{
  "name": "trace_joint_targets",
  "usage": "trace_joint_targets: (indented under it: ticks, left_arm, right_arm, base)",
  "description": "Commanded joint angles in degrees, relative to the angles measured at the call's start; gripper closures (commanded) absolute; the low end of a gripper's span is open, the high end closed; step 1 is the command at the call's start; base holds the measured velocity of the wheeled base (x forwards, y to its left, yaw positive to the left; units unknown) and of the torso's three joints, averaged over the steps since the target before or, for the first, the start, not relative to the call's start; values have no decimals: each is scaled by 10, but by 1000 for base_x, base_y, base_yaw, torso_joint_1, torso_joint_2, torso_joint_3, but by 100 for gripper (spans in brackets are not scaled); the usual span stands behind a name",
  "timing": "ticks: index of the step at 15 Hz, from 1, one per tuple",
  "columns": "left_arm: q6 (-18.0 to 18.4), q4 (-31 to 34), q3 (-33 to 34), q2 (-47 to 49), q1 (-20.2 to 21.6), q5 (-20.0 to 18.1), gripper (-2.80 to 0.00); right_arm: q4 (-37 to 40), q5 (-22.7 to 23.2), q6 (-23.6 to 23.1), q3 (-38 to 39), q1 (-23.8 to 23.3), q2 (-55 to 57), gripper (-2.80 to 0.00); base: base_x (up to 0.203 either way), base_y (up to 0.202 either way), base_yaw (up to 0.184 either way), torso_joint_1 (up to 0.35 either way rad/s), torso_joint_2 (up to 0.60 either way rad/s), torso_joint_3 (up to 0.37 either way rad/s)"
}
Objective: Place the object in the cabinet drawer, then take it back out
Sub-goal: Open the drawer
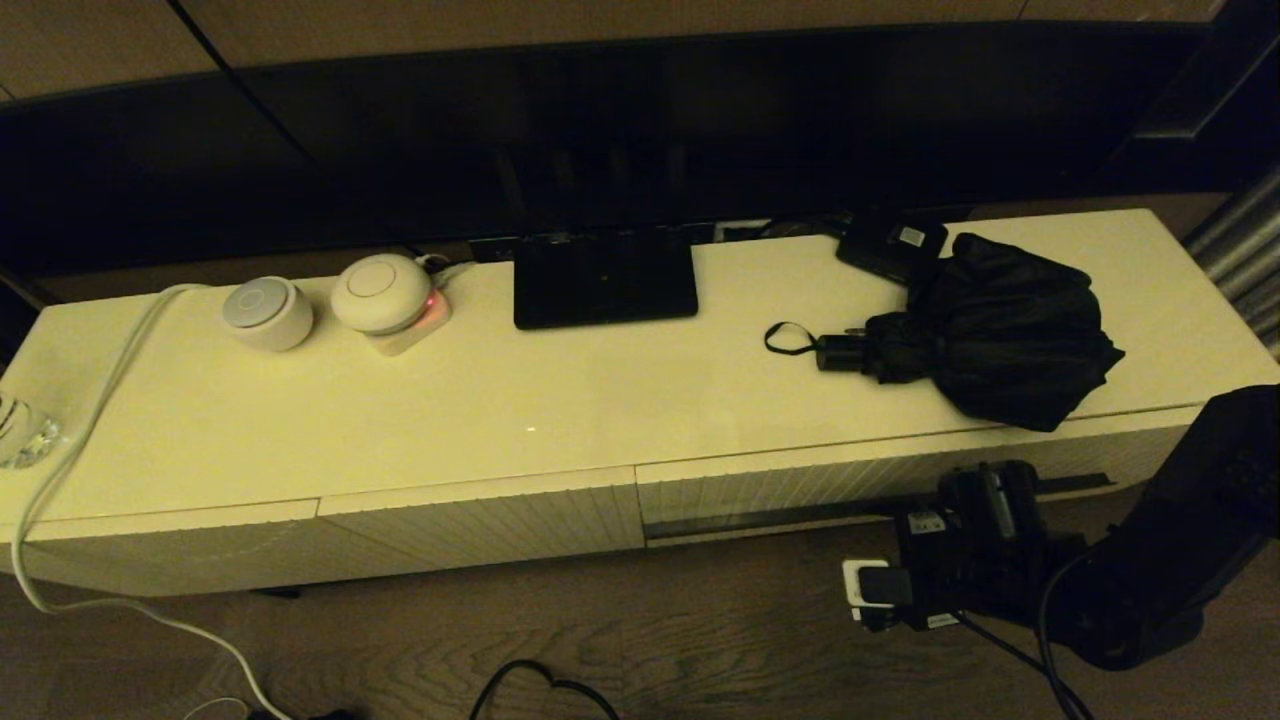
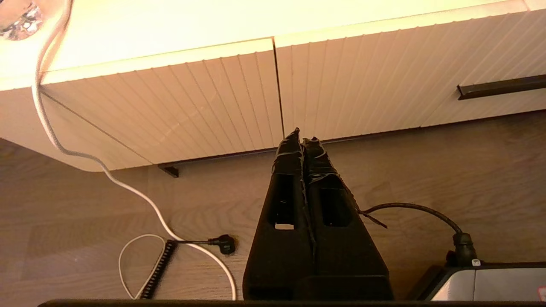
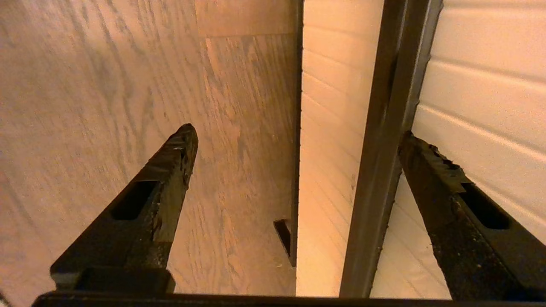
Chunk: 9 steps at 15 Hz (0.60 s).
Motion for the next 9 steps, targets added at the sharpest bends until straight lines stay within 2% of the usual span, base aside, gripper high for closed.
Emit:
trace_joint_targets:
  ticks: [1, 9]
  left_arm:
    - [0, 0, 2, 0, 0, 0, 0]
    - [0, 0, 2, 0, 0, 0, 0]
  right_arm:
    - [-15, 1, -4, -20, -3, 21, -280]
    - [-23, 0, -4, -31, -6, 35, -280]
  base:
    - [0, 0, 0, 0, 0, 0]
    - [0, 0, 0, 0, 0, 0]
